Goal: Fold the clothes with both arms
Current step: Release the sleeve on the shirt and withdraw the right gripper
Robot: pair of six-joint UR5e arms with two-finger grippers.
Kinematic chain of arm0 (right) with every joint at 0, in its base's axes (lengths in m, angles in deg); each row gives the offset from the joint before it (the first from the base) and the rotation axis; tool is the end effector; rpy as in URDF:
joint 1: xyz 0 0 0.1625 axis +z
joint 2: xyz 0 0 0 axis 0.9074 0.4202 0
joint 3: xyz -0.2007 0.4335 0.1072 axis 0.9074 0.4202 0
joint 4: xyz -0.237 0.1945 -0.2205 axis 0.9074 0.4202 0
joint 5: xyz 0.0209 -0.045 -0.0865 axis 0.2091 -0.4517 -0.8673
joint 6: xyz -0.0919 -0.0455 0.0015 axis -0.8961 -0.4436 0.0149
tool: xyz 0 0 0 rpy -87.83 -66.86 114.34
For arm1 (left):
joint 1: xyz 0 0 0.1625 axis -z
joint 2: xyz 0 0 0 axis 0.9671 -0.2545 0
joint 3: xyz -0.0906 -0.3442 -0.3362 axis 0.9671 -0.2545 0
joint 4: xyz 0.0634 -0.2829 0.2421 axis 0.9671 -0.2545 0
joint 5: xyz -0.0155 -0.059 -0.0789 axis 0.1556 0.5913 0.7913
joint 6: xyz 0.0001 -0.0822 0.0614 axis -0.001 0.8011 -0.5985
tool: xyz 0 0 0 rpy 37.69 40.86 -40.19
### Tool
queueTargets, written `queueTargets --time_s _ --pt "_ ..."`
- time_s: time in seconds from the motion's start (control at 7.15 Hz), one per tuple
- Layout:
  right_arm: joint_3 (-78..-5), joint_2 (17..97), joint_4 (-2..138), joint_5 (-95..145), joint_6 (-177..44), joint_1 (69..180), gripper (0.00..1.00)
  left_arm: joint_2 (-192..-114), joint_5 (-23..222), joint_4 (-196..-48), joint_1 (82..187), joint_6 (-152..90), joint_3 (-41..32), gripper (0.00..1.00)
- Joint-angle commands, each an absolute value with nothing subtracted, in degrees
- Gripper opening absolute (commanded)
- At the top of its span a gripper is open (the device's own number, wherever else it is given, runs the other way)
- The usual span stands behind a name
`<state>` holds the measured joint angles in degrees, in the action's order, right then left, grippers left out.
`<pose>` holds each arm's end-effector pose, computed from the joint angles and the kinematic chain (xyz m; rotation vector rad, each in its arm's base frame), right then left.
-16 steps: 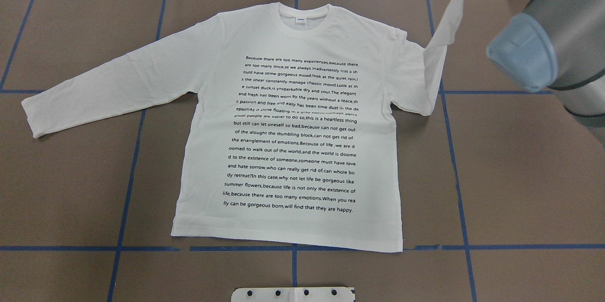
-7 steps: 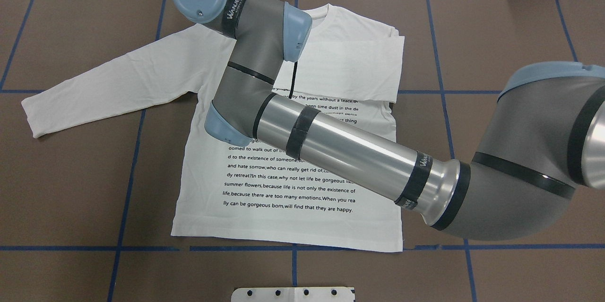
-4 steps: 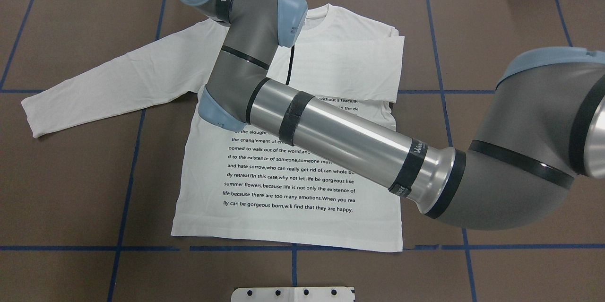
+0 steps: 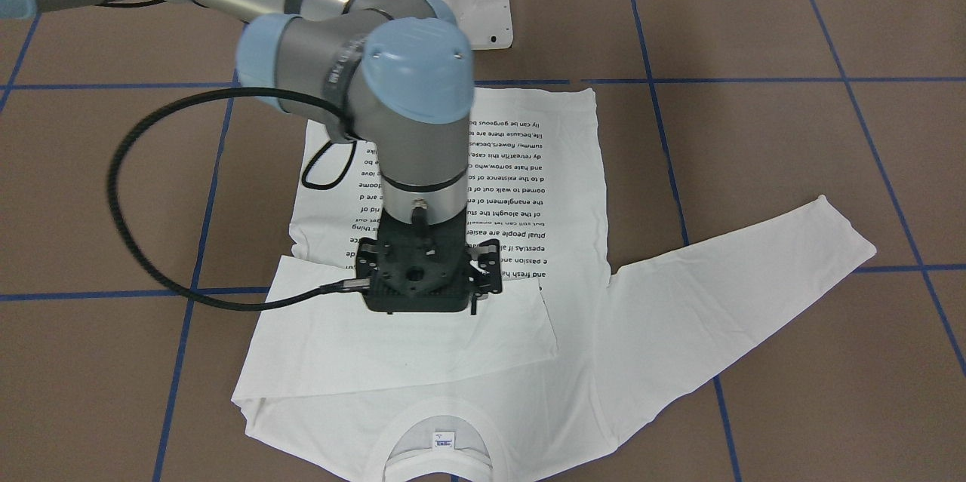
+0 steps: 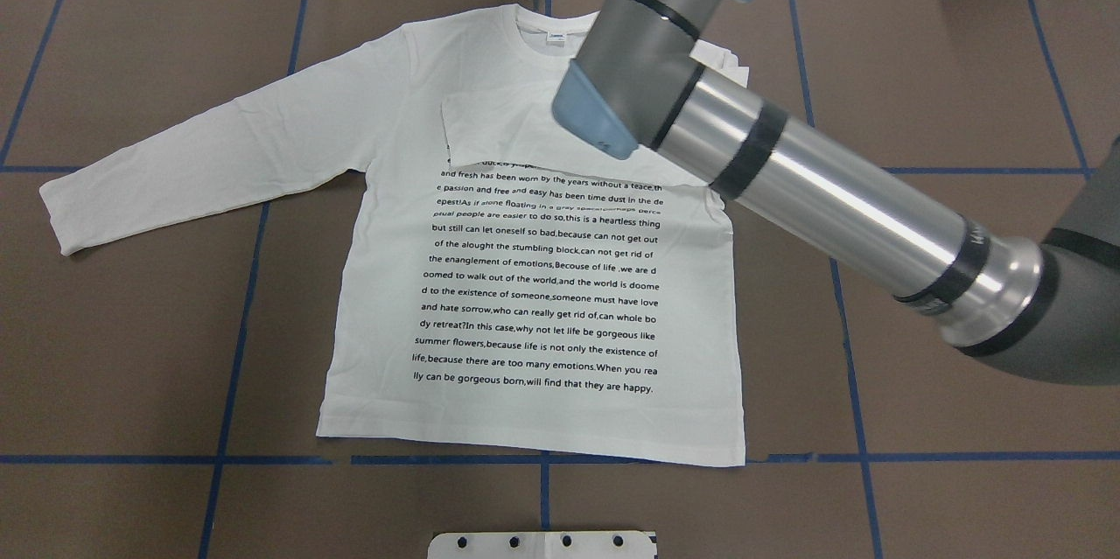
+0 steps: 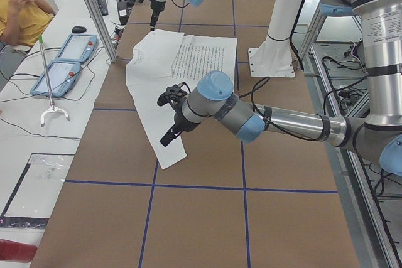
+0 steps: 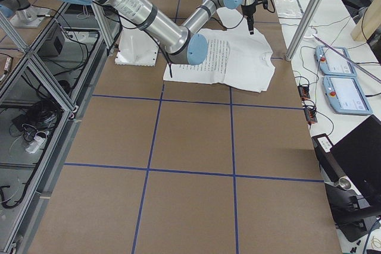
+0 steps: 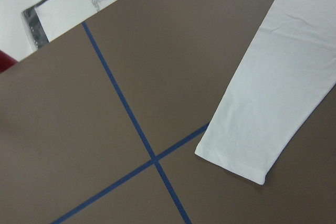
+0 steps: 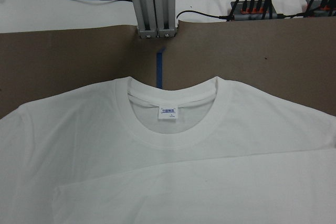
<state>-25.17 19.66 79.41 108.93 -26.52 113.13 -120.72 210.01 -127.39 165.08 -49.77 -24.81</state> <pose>-0.4639 -0.6685 0.1746 0.3023 -0.7892 0.1214 -0.0638 -0.3677 0.5794 0.7008 0.6769 0.3258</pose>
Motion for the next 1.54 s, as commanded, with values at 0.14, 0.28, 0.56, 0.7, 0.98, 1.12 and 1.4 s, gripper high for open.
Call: queueTargets --time_s 0.14,0.28,0.56,0.7,0.98,1.12,1.4 --pt "-47.6 46.1 80.0 127.8 -53.0 129.4 1.00 -120.6 209.2 -131.9 157.5 -40.5 -21.1 1.00" --pt "-49.8 52.4 79.7 131.1 -60.6 133.2 1.00 -120.5 207.0 -137.1 152.3 -36.4 -18.3 1.00" --pt "-52.7 61.7 79.1 132.5 -70.6 138.3 1.00 -120.5 203.3 -155.0 144.1 -27.9 -7.4 1.00" --pt "-54.4 63.5 78.7 132.4 -70.6 138.5 1.00 -120.5 202.6 -159.4 141.0 -27.8 -3.9 1.00" --pt "-54.6 63.9 78.7 132.3 -70.6 138.5 1.00 -121.9 198.5 -160.5 135.7 -27.7 -1.1 1.00" --pt "-54.6 64.0 78.7 132.2 -70.7 138.5 1.00 -124.7 198.0 -160.5 134.5 -27.7 1.7 1.00" --pt "-54.9 64.0 78.7 132.2 -70.2 138.5 1.00 -127.1 198.0 -160.8 133.5 -27.8 5.0 1.00"
